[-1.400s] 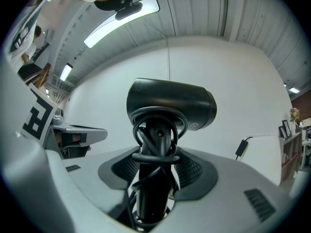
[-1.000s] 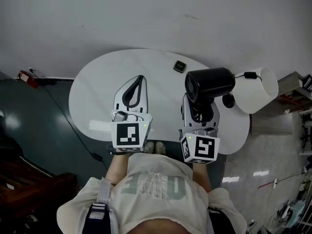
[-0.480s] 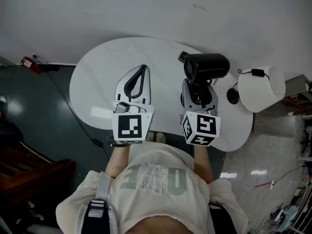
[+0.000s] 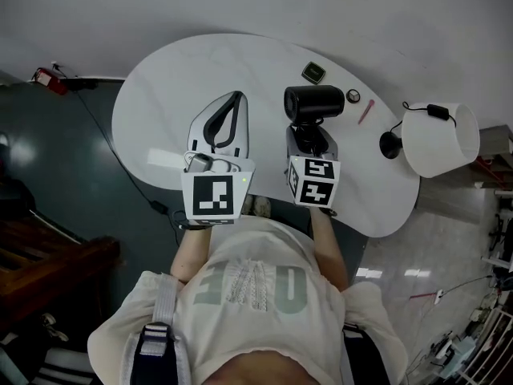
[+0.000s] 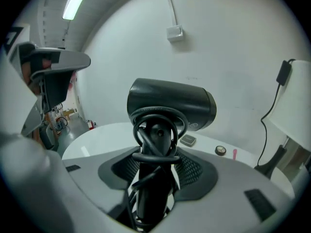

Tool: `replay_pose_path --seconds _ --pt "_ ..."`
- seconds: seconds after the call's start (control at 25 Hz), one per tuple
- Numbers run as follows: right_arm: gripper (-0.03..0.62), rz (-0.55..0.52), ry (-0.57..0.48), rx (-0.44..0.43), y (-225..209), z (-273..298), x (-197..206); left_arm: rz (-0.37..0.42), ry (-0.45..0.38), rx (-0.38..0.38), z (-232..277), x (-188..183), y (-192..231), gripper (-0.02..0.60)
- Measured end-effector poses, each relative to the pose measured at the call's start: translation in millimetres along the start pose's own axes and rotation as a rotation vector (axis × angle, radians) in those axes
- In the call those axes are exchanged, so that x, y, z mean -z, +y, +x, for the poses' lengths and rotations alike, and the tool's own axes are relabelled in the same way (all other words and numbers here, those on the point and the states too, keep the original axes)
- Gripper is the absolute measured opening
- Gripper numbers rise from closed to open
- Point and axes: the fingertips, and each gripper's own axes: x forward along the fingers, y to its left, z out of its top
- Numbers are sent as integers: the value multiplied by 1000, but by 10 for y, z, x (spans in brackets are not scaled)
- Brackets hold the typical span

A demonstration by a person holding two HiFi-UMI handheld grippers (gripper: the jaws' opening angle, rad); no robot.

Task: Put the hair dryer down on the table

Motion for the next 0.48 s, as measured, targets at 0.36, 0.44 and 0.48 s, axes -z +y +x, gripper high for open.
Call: replay_pose_path --seconds 0.36,0.44,0.48 --pt "222 -42 195 -30 150 347 727 8 51 -1 -63 139 53 6" --pt "222 -43 239 -35 170 413 887 10 49 0 -75 148 55 6" --pt "222 -43 260 -36 179 440 962 11 48 1 -78 150 57 6"
